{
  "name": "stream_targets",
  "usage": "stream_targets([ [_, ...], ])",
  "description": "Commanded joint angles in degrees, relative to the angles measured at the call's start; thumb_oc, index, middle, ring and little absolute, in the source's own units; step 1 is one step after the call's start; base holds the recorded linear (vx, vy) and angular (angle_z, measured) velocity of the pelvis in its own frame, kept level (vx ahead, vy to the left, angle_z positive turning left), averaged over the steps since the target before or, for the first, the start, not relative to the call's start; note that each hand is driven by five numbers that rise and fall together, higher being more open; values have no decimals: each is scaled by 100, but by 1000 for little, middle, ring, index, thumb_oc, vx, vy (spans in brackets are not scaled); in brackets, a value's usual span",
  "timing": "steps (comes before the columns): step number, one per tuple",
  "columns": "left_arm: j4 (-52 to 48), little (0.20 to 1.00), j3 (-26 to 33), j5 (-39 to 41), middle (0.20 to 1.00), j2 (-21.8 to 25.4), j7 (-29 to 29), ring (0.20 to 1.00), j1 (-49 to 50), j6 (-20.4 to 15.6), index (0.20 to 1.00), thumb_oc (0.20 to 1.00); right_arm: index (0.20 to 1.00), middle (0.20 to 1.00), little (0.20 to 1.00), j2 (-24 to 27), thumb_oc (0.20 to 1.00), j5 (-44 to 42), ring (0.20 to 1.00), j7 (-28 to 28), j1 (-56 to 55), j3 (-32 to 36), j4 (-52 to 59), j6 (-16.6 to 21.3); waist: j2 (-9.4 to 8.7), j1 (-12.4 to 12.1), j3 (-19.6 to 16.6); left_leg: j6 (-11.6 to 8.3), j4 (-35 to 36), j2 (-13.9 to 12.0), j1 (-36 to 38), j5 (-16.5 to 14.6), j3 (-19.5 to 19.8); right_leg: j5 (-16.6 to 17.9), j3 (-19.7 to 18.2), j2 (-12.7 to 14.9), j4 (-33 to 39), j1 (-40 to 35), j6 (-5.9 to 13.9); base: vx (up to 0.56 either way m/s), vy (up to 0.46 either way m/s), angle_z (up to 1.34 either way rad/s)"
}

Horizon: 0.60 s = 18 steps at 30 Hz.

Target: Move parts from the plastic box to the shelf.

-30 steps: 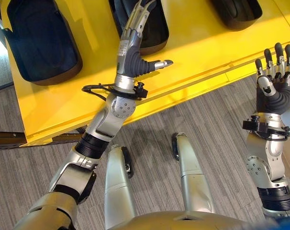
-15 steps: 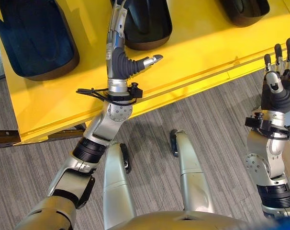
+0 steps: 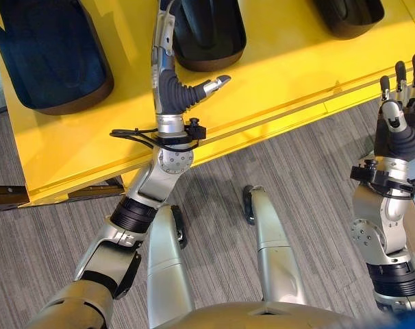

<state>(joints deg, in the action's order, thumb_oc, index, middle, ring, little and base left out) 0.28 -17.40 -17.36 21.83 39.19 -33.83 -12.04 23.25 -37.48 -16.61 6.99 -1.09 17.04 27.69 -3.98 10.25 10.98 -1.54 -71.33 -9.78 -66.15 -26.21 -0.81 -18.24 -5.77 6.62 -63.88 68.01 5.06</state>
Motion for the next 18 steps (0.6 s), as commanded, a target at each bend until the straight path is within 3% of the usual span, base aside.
stream_targets([
  [1,271,1000,-173,584,1000,-157,82,1000,-353,-270,1000,1000,1000,1000,1000,47,1000,84,1000,-6,145,86,611,366,23,160,-15,29,789,202,-45,582,360,-161,142,155,14,-137,-209,0,0,0],
  [4,743,1000,-230,1631,1000,-472,-25,1000,-383,-361,1000,1000,1000,1000,1000,25,1000,4,1000,-32,147,-20,633,334,13,184,3,30,778,201,-30,595,346,-146,132,157,-14,-132,-214,0,0,0],
  [6,889,1000,-214,1919,1000,-559,-20,1000,-390,-409,1000,1000,1000,1000,1000,29,1000,-15,1000,-47,142,-48,644,311,8,191,8,34,787,198,-31,601,345,-153,121,157,-22,-126,-215,0,0,0],
  [18,1206,1000,-75,2608,1000,-736,44,1000,-330,-533,1000,1000,1000,1000,1000,41,1000,-86,1000,-81,54,-102,720,280,-20,208,38,35,722,196,-50,601,338,-133,106,174,-80,-89,-209,0,0,0],
])
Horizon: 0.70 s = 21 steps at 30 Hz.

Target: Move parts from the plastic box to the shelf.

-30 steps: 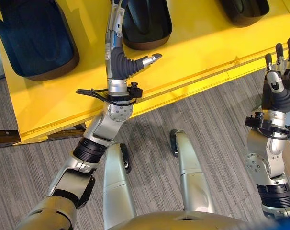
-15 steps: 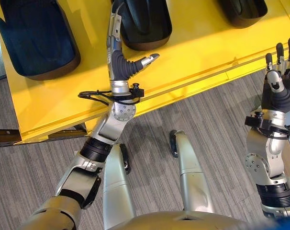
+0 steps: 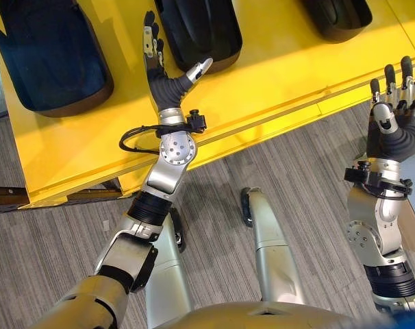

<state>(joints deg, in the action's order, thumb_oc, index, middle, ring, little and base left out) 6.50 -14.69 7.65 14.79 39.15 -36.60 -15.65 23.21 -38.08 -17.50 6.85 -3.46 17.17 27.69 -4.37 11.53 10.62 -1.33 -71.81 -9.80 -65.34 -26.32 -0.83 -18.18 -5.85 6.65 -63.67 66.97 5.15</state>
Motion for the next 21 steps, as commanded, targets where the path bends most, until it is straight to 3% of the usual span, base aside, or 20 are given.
stream_targets([
  [1,588,1000,-358,122,1000,-41,30,1000,-48,-177,1000,1000,1000,1000,1000,44,1000,-38,1000,11,66,131,708,282,14,80,74,13,769,200,-129,610,338,-139,113,169,-104,17,-219,0,0,0],
  [21,881,1000,-666,353,1000,-213,-192,1000,-178,-162,1000,1000,1000,1000,1000,23,1000,-107,1000,14,95,45,709,266,5,121,74,17,769,189,-110,596,304,-151,92,155,-124,32,-219,0,0,0],
])
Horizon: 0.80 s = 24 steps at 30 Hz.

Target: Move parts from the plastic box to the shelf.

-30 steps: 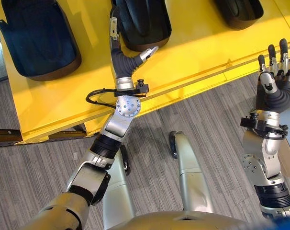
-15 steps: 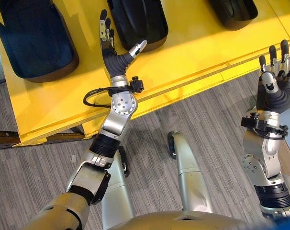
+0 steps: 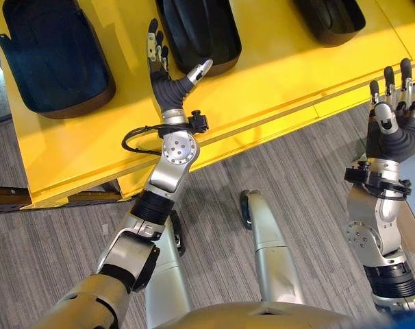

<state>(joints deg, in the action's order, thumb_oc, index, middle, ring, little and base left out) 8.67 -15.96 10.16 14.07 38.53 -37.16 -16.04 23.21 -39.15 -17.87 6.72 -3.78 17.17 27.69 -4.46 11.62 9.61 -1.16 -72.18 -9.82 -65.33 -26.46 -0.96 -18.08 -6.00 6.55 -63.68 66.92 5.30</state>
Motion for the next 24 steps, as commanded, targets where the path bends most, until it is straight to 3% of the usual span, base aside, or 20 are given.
stream_targets([
  [1,664,1000,-539,102,1000,-141,-130,1000,-123,-123,1000,1000,1000,1000,1000,23,1000,0,1000,50,107,77,709,266,14,112,175,0,805,192,-111,611,317,-161,107,165,-123,37,-234,0,0,0],
  [24,807,1000,-642,149,1000,-192,-204,1000,-179,-141,1000,1000,1000,1000,1000,79,1000,-44,1000,102,101,21,693,264,15,119,168,14,783,191,-146,609,306,-154,100,165,-155,72,-234,0,0,0],
])
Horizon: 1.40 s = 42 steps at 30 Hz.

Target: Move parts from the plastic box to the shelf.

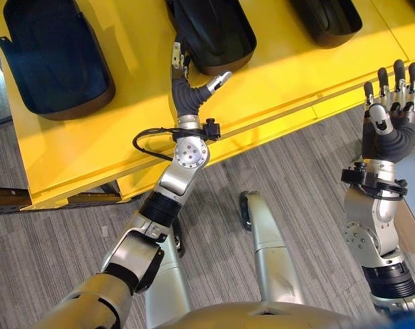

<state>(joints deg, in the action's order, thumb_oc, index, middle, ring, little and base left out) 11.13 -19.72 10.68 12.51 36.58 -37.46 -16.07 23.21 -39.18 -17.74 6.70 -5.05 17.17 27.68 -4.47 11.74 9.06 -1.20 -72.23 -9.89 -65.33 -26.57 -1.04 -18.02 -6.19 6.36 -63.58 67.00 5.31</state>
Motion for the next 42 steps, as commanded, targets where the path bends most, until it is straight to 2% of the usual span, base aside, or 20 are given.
stream_targets([
  [1,536,1000,-240,92,1000,-17,14,1000,-118,-145,1000,1000,1000,1000,1000,75,1000,-46,1000,97,94,148,705,265,16,106,220,17,780,202,-155,618,314,-161,116,180,-170,65,-231,0,0,0],
  [10,-253,1000,558,-116,1000,393,286,1000,674,-293,1000,1000,1000,1000,1000,30,1000,-38,1000,143,-7,282,803,270,42,-34,245,19,845,241,-125,640,322,-147,151,206,-109,8,-225,0,0,0],
  [16,-840,1000,865,-395,1000,637,242,1000,1173,-327,1000,1000,1000,1000,1000,22,1000,-16,1000,212,-19,373,834,268,39,-98,229,15,933,265,-60,663,316,-125,184,235,-21,-73,-212,-1,2,1],
  [20,-1294,1000,1023,-463,1000,810,20,1000,1539,-424,1000,1000,1000,1000,1000,38,1000,52,1000,295,15,414,841,222,16,-165,196,19,1029,276,84,661,317,-116,212,249,71,-205,-201,4,9,8],
  [24,-1729,1000,973,-272,1000,940,-461,1000,1780,-594,1000,1000,1000,1000,1000,21,1000,138,1000,348,73,415,831,197,13,-205,159,21,1106,314,270,656,310,-124,235,244,159,-387,-188,10,-2,5],
  [27,-2042,1000,837,305,1000,962,-1018,1000,1955,-841,1000,1000,1000,1000,1000,-5,1000,176,1000,433,90,388,832,196,8,-237,133,26,1255,351,514,673,304,-116,272,248,313,-655,-170,12,1,3],
  [28,-2292,1000,687,564,1000,1053,-1444,1000,2067,-910,1000,1000,1000,1000,1000,-20,1000,191,1000,481,82,384,827,224,10,-253,128,24,1418,381,771,698,304,-94,284,247,484,-914,-154,23,-1,8],
  [30,-2401,1000,602,657,1000,1093,-1595,1000,2113,-926,1000,1000,1000,1000,1000,-24,1000,193,1000,507,67,369,834,221,11,-270,155,32,1518,399,934,718,315,-67,300,258,584,-1076,-146,-17,12,10],
  [31,-2579,1000,505,849,1000,1182,-1892,1000,2182,-976,1000,1000,1000,1000,1000,-35,1000,207,1000,559,36,361,843,216,14,-285,182,56,1749,440,1128,940,325,130,319,270,835,-1287,-142,24,15,7],
  [32,-2580,1000,506,853,1000,1182,-1894,1000,2190,-972,1000,1000,1000,1000,1000,-35,1000,206,1000,561,31,358,840,215,17,-285,172,39,1745,431,1228,792,329,-8,321,268,816,-1378,-121,-65,21,5],
  [34,-2896,1000,413,1052,1000,1311,-2258,1000,2299,-1053,1000,1000,1000,1000,1000,-32,1000,239,1000,601,9,379,841,219,30,-307,198,55,2100,486,1534,1044,323,226,360,282,1176,-1709,-121,-25,10,3],
  [38,-3203,1000,411,1183,1000,1443,-2508,1000,2438,-1158,1000,1000,1000,1000,1000,2,1000,284,1000,703,-67,401,864,216,69,-328,216,48,2617,536,2100,1199,320,384,411,350,1705,-2294,-107,31,11,7],
  [39,-3349,1000,380,1509,1000,1430,-2715,1000,2513,-1185,1000,1000,1000,1000,1000,2,1000,274,1000,743,-106,385,889,224,87,-318,214,41,2896,544,2383,1297,304,484,462,359,2026,-2626,-91,0,0,0],
  [41,-3482,1000,400,1461,1000,1498,-2780,1000,2553,-1200,1000,1000,1000,1000,1000,18,1000,290,1000,777,-136,396,897,216,91,-323,226,36,3047,556,2548,1340,317,544,476,364,2219,-2815,-69,18,2,4],
  [42,-3623,1000,427,1644,1000,1536,-2946,1000,2673,-1239,1000,1000,1000,1000,1000,36,1000,299,1000,808,-175,431,886,214,99,-318,231,18,3394,544,2875,1448,293,683,520,364,2599,-3156,-27,36,4,7],
])
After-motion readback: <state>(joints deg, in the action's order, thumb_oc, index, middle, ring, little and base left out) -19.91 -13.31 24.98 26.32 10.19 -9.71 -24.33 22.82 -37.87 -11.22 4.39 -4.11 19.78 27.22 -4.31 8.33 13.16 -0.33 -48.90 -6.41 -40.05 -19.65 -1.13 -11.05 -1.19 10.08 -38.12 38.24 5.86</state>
